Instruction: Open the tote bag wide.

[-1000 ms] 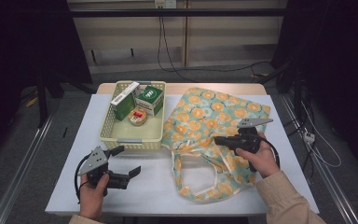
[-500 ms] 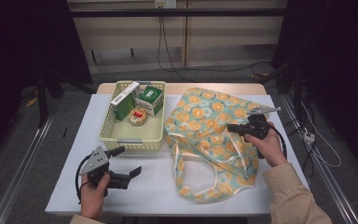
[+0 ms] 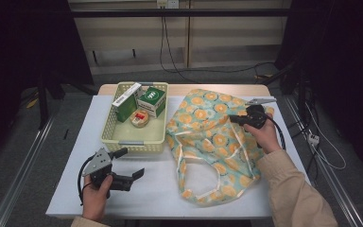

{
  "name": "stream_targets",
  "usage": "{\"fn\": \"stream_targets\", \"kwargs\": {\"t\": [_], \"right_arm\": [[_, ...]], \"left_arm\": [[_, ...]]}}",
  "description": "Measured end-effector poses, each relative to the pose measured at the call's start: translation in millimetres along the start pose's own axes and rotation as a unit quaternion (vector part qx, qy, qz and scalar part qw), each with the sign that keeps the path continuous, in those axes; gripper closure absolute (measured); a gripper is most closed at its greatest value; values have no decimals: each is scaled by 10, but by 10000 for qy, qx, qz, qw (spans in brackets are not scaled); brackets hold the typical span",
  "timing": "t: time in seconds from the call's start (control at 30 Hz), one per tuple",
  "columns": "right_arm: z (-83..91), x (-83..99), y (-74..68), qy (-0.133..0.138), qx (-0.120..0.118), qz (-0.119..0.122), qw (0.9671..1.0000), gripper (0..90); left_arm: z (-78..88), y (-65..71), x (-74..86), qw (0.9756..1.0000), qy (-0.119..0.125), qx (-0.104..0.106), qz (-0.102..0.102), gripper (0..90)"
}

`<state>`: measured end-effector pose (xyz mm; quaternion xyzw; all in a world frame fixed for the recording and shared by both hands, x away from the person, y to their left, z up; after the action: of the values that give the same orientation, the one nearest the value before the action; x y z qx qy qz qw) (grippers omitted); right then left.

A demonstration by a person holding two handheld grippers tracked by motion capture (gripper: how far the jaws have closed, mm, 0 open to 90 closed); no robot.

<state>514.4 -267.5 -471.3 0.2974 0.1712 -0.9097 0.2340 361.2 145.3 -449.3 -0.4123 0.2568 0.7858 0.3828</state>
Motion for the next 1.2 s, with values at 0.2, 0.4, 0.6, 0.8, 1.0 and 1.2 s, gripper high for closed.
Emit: {"fn": "stream_targets", "kwargs": {"t": [0.2,0.4,0.6,0.8,1.0,1.2], "right_arm": [[29,98,-24,-133,121,-63,9998,490],[258,235,-338,-156,261,428,9986,324],[389,413,-876,-25,-165,1001,9948,357],[222,660,-1182,-469,-376,1487,9870,491],[45,825,-1228,-820,-437,1477,9847,475],[-37,857,-1237,-853,-319,1591,9831,578]], "left_arm": [[26,-6,29,10000,22,22,15,23],[36,-17,26,10000,67,33,47,23],[27,-11,10,9999,79,49,53,23],[3,6,0,10000,46,72,-18,23],[63,23,16,10000,75,42,-32,23],[88,13,37,10000,78,24,-7,23]]}}
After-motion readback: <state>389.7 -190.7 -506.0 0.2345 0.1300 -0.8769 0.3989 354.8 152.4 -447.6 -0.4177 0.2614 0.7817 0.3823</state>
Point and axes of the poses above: each handheld gripper's, and its own axes: z roughly backward along the jaws, x roughly out of its underside, y roughly to its right, the point moved 7 cm from there along -z, roughly forward along the jaws, and after that the axes turned 15 degrees about -y, right-handed, at the moved point
